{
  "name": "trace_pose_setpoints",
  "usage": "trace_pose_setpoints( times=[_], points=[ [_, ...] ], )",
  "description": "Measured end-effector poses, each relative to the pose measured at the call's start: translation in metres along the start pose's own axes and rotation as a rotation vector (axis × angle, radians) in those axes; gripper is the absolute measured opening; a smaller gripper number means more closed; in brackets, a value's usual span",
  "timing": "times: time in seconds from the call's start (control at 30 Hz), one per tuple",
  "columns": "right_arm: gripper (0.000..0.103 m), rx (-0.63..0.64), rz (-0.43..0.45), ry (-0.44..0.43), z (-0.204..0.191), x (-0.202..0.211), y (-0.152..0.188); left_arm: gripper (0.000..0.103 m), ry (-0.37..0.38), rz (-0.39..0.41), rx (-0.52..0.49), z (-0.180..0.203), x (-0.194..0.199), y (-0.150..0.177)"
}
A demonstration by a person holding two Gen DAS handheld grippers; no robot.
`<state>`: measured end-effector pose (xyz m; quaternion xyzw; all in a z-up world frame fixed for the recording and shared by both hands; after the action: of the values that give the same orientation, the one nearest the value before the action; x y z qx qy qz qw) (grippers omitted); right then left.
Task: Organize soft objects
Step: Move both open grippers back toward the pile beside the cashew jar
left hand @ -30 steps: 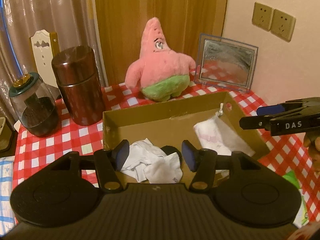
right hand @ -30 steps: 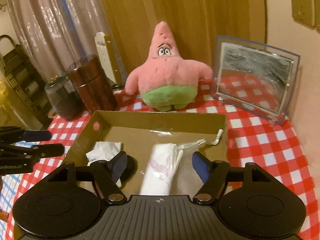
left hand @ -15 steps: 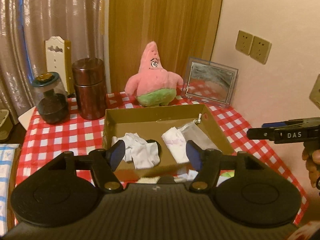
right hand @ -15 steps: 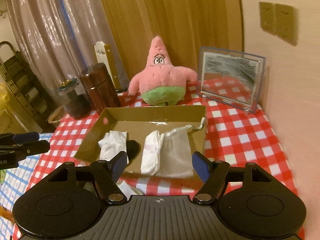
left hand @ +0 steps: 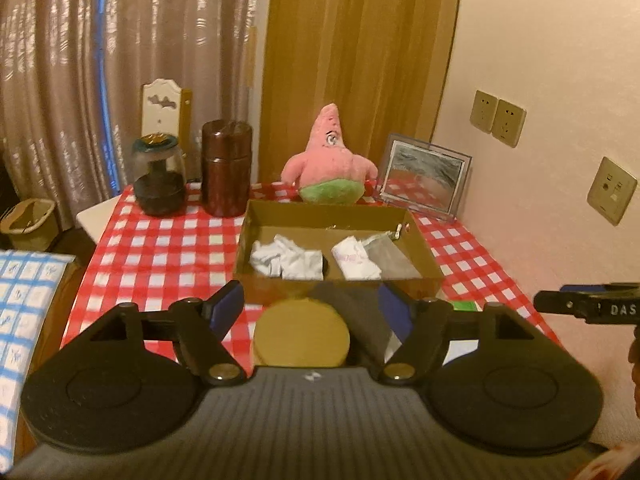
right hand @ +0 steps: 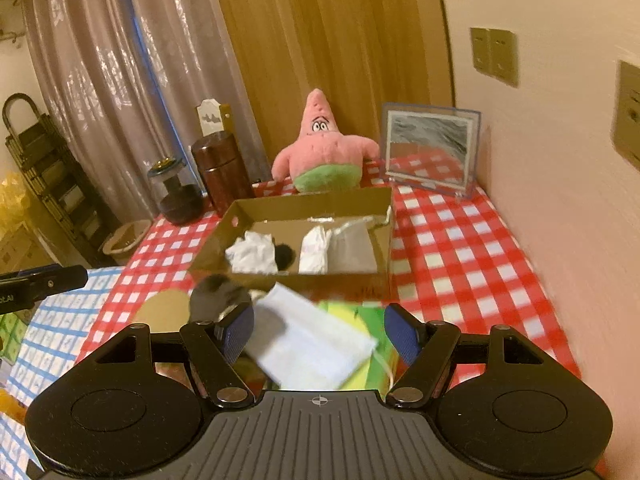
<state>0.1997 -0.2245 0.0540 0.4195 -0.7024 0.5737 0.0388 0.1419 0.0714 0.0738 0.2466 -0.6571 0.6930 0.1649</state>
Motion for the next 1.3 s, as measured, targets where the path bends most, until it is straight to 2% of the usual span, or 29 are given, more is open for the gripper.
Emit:
trace_pose_setpoints(
  times=[0.23,0.57,0.87,1.3],
  points=[
    [0.072,-0.035,0.001,0.009,-0.013,0.036,0.045,0.072,-0.001,-0.029,0.079,-0.009,0.032,0.045],
    [0.072,-0.039,-0.032,0.017,-0.026,0.055,0.093,0.072,-0.001,-0.088,0.084,-0.005,0.047,0.088],
    [0.072,-0.075,-0.040,0.047,-0.019,0.058,0.107,0.072,0.033,-0.111,0.063,0.009,0.040,0.101],
    [0.072,-0.086,-0.081,0.072,-0.008,0.040,0.119,0.072,0.061,-0.199,-0.032,0.028,0.003,0.124]
  ],
)
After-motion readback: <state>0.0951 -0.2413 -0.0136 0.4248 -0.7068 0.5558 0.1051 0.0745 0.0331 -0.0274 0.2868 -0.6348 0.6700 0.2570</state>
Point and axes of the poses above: each gripper's, at about its wrist camera, not at the fingertips, and x roughly against the way its jaws point, z to its right, y to its underside, the point moved 2 cm from there along -x, roughly the way its jaws point, and after that the axes turned 9 degrees about -y, right-handed, at the moved point
